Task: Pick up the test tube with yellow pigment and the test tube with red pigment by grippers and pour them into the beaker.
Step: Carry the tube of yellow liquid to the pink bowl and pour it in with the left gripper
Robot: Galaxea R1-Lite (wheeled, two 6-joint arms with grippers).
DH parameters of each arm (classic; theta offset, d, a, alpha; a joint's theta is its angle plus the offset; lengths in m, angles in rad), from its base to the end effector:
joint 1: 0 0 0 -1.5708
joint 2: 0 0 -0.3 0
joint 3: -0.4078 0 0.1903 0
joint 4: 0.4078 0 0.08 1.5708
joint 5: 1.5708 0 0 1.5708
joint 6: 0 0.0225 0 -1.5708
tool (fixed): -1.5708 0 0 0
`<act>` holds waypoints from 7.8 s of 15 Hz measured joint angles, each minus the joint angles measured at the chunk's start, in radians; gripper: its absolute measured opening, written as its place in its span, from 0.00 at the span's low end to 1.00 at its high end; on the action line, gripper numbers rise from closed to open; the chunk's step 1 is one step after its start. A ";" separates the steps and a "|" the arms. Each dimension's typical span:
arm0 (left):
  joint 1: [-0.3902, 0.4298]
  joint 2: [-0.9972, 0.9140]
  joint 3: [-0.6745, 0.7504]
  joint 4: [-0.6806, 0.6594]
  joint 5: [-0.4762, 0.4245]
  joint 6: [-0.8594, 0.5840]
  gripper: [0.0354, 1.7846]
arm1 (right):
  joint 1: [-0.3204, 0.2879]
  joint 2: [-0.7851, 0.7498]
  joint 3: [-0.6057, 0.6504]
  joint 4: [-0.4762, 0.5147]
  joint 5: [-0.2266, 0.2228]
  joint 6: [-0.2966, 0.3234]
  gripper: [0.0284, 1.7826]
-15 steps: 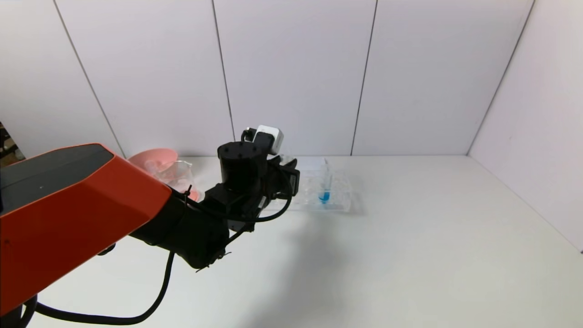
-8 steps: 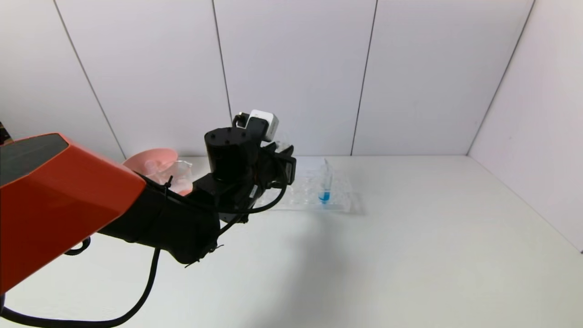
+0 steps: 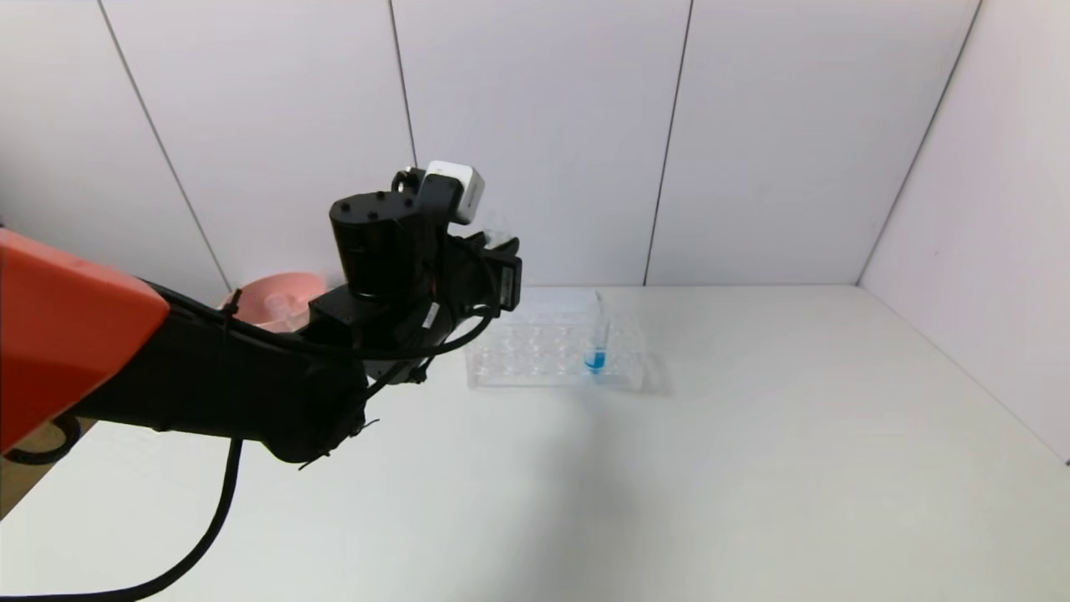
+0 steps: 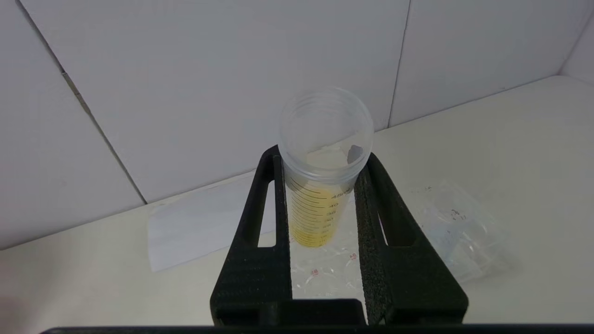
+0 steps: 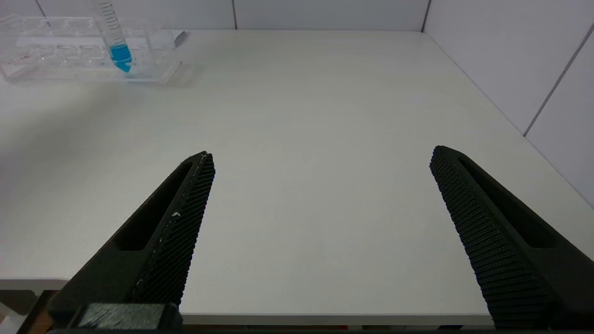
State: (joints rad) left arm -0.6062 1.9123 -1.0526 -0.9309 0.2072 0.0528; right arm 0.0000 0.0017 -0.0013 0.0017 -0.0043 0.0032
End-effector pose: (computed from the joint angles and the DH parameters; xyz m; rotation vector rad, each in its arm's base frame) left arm 0.3095 -0.2090 0.2068 0.0237 -0.0763 -0.3969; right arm -0.0228 -0.0001 0.0757 0.0032 0.0021 -0.0043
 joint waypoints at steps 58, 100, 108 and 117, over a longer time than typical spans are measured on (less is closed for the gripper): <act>0.755 -0.166 -0.045 0.514 -0.347 0.047 0.22 | 0.000 0.000 0.000 0.000 0.000 0.000 0.95; 0.923 0.010 -0.565 1.366 -0.933 0.971 0.22 | 0.000 0.000 0.000 0.000 0.000 0.000 0.95; 0.891 0.095 -0.821 1.681 -0.783 1.137 0.22 | 0.000 0.000 0.000 0.000 0.000 0.000 0.95; 0.844 0.164 -0.936 1.764 -0.673 1.187 0.22 | 0.000 0.000 0.000 0.000 0.000 0.000 0.95</act>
State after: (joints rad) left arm 0.2381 2.0768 -1.9887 0.8328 -0.4662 1.2398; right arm 0.0000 0.0017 -0.0013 0.0017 -0.0047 0.0028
